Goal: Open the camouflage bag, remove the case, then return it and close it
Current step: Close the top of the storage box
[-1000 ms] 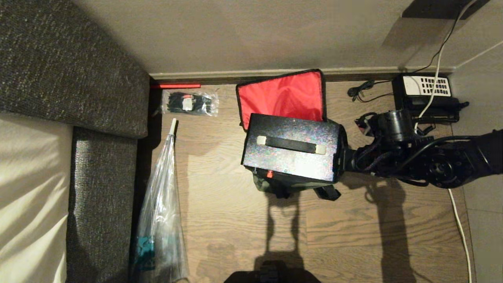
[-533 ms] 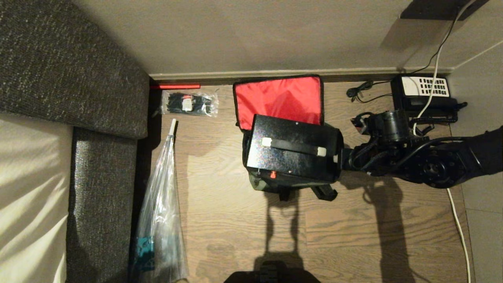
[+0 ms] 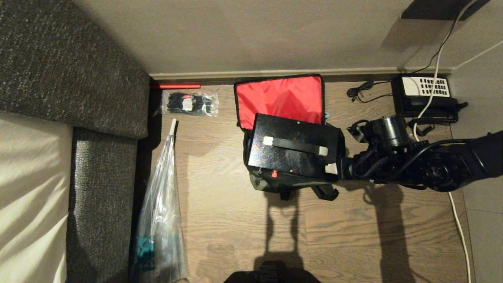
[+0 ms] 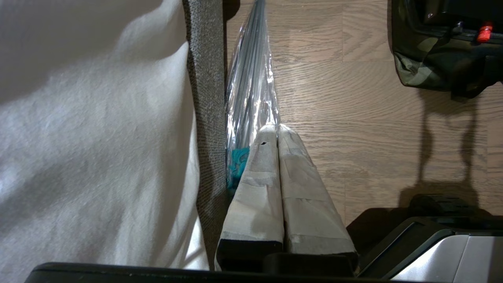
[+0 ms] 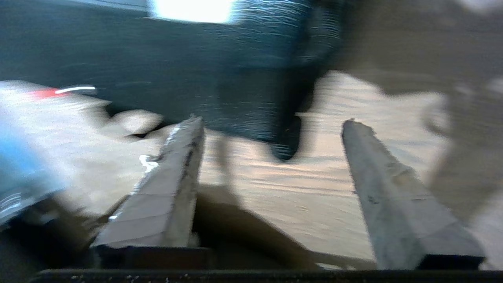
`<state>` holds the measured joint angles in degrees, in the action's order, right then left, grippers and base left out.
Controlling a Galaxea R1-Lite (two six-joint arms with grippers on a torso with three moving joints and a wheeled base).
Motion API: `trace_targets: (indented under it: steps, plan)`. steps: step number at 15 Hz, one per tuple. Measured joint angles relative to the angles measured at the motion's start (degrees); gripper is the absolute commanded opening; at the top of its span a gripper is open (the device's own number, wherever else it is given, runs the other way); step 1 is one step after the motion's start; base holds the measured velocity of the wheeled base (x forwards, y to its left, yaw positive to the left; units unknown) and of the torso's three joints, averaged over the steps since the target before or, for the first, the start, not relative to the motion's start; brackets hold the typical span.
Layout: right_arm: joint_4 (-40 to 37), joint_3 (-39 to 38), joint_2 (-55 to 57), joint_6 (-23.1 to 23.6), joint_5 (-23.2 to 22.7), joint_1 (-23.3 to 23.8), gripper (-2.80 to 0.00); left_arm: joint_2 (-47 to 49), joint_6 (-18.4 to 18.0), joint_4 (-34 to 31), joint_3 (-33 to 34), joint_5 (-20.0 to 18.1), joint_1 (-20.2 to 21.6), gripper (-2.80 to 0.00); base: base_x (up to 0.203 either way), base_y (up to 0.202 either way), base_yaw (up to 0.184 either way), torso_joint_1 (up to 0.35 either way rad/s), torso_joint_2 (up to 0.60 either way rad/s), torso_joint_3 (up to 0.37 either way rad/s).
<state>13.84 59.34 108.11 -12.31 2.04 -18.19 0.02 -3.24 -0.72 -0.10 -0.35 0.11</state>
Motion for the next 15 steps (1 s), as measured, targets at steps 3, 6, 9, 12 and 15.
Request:
trace_targets:
  steps: [3, 6, 9, 12, 15]
  plan:
    - [0.6, 2.4, -1.5, -4.4, -1.4, -3.4, 0.00, 0.0, 0.0, 0.0, 0.0, 0.0, 0.1, -2.80, 0.000, 0.000, 0.000, 0.000, 0.00, 0.000]
    - [0.5, 7.3, -1.4, -13.1, -1.7, -7.8, 0.00, 0.0, 0.0, 0.0, 0.0, 0.0, 0.0, -2.80, 0.000, 0.000, 0.000, 0.000, 0.00, 0.000]
    - [-0.1, 15.4, 0.5, -22.0, -5.2, -12.5, 0.00, 0.0, 0.0, 0.0, 0.0, 0.0, 0.1, -2.80, 0.000, 0.000, 0.000, 0.000, 0.00, 0.000]
    - [-4.0, 25.2, 4.9, -26.2, -8.7, -17.3, 0.00, 0.0, 0.0, 0.0, 0.0, 0.0, 0.0, -2.80, 0.000, 0.000, 0.000, 0.000, 0.00, 0.000]
    - [-9.5, 28.9, 9.9, -27.4, -8.7, -21.5, 0.00, 0.0, 0.0, 0.0, 0.0, 0.0, 0.0, -2.80, 0.000, 0.000, 0.000, 0.000, 0.00, 0.000]
